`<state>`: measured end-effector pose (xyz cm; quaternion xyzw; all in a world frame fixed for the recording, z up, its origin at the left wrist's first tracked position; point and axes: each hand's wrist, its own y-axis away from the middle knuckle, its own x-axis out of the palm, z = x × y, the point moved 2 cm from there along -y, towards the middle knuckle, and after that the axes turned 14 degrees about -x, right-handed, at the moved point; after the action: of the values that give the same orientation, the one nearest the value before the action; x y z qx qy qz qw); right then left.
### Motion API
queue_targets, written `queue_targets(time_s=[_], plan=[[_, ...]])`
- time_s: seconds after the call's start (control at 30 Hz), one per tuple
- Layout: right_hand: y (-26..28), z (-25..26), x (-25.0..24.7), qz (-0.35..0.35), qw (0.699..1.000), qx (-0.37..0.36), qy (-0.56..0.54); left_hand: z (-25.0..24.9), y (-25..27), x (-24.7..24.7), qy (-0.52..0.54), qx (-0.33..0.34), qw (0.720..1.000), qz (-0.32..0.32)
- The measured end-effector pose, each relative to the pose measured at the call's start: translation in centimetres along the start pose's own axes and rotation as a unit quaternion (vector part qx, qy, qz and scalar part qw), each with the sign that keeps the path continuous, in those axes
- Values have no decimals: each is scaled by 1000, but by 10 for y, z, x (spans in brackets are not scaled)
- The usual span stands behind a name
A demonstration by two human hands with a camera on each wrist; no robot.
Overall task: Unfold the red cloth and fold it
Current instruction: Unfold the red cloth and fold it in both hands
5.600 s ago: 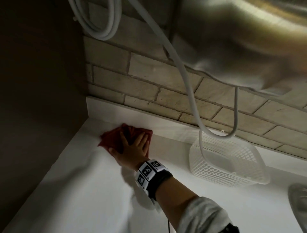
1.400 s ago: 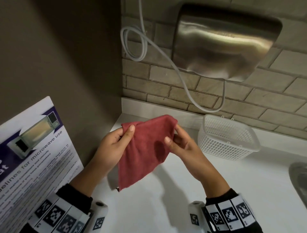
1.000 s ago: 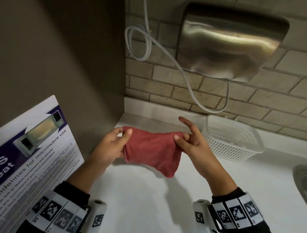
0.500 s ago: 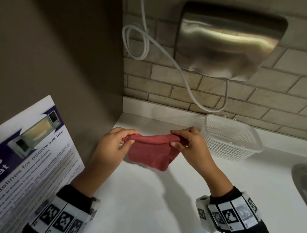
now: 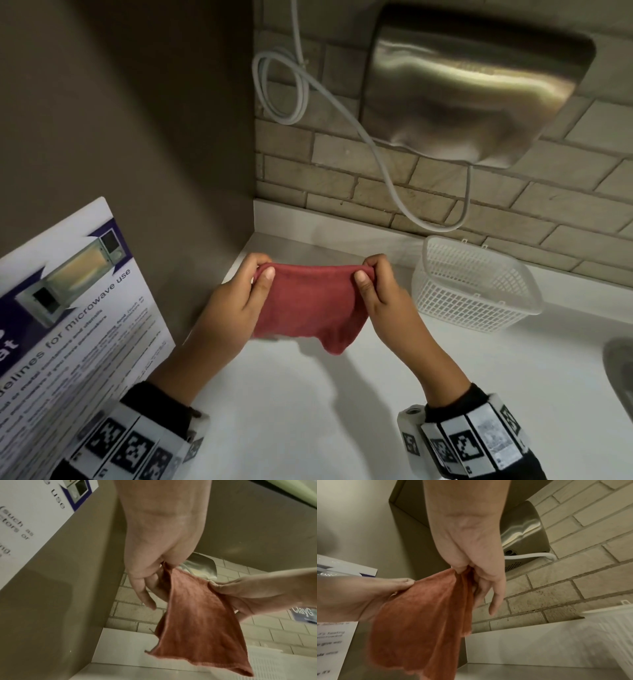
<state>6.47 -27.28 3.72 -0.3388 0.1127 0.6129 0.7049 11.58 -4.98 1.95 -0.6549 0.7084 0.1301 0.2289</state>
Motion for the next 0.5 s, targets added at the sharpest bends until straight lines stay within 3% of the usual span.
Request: queue_targets(time_s=[0.13,0.27,0.4,0.5], plan=[[-1,-3,2,-41,995,58,-66,20,-10,5,73,-81,994,32],[3,-2,1,-60,974,110,-188,22,-12,3,227,-149,960,70],[7,4,0,6,964,92,-251,10,-3,4,264,-110,951,115],[4,-1,-4,-25,962,76,-261,18,-1,2,141,-54,981,123]])
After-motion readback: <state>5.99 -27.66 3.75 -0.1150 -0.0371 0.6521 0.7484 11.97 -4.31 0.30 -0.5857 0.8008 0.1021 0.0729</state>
